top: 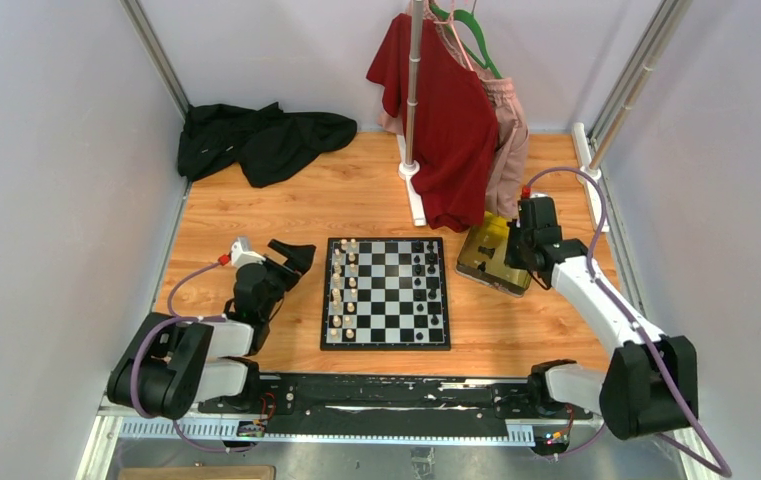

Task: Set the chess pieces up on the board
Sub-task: Pick up the chess piece from the storage box, then place the chess piece on the chessboard.

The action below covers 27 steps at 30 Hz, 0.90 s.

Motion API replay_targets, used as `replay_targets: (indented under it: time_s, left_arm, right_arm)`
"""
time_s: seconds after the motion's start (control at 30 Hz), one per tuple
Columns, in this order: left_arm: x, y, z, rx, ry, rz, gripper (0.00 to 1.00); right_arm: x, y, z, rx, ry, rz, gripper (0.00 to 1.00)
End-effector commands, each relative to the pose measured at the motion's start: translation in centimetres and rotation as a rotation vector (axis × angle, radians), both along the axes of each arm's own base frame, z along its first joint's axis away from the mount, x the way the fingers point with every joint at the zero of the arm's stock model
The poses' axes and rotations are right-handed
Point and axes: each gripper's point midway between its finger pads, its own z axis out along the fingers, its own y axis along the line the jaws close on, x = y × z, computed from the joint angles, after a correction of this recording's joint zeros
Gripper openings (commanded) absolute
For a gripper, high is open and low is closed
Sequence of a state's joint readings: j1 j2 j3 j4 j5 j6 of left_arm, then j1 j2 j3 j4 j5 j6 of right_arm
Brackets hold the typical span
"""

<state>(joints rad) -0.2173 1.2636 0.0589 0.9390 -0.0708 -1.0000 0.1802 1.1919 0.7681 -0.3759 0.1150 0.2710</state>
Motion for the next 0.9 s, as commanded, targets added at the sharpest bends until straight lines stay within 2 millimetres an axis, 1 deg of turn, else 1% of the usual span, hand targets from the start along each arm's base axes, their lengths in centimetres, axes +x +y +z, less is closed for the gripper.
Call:
replay_targets:
  time_s: [0.0,0.13,0.2,0.3,0.47,0.57,0.7,0.87]
  left_arm:
    - [-0.5,0.5,0.1,0.015,-0.009,0.011,1.0]
    - [-0.8,0.7,0.0,0.021,-0.008,0.014,1.0]
    - [-1.0,0.8,0.0,0.021,-0.008,0.015,1.0]
    - [-1.2,0.8,0.0,0.02,-0.008,0.014,1.0]
    - [-1.3,0.9,0.1,0.025,-0.011,0.018,1.0]
    - [-1.3,0.9,0.2,0.026,-0.015,0.017,1.0]
    - [-1.3,0.9,0.4,0.024,-0.018,0.016,1.0]
    - [-1.3,0.9,0.4,0.028,-0.021,0.014,1.0]
  right_arm:
    - [-1.6,2.6,2.6,-0.008,-0.019,0.107,0.05]
    - [-3.8,5.6,3.6,-0.016,-0.025,0.222,0.05]
    - [-5.2,7.1,3.7,-0.021,-0.018,0.282,0.05]
    - [-7.4,8.7,3.7,-0.031,-0.008,0.35,0.05]
    - [-11.0,10.6,3.1,-0.023,0.004,0.438,0.05]
    - [-12.6,11.4,2.6,-0.044,0.014,0.477,0.05]
    - [-14.2,12.5,1.7,-0.061,0.023,0.514,0.05]
    - [-15.6,13.8,0.4,-0.071,0.042,0.548,0.05]
